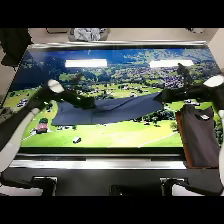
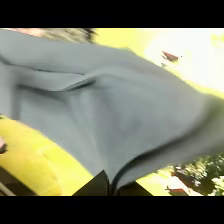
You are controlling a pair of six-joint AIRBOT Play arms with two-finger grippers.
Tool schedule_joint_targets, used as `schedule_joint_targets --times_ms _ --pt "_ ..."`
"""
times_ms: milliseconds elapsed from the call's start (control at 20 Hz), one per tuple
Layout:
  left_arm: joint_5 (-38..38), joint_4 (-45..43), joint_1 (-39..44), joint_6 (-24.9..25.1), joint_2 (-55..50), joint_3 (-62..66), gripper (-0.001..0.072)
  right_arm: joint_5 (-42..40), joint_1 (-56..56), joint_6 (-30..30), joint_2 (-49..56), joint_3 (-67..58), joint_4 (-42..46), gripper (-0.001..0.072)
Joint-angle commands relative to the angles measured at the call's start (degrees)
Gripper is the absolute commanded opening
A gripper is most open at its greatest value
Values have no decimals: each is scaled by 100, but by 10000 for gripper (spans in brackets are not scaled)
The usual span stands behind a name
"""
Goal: Fold the shirts.
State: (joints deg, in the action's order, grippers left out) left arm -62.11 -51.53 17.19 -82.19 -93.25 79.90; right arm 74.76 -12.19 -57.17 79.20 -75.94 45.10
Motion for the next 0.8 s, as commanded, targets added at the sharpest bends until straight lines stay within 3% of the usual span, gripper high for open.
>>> schedule_joint_targets --times_ms 0,250,400,600,750 --pt "925 1309 673 -76 -551 -188 29 273 7 -83 -1102 2 -39 35" --pt "1998 3563 1600 122 -1320 -125 29 332 7 -402 -2140 2 -59 35" --pt "2013 4100 2144 153 -1880 306 29 284 7 -479 -2426 0 -59 36" --pt "1792 3901 1908 942 -1786 573 26 264 42 -295 -2175 2 -420 36" --pt "1342 2277 1058 721 -1010 573 26 -136 658 116 -1631 2 -1051 36"
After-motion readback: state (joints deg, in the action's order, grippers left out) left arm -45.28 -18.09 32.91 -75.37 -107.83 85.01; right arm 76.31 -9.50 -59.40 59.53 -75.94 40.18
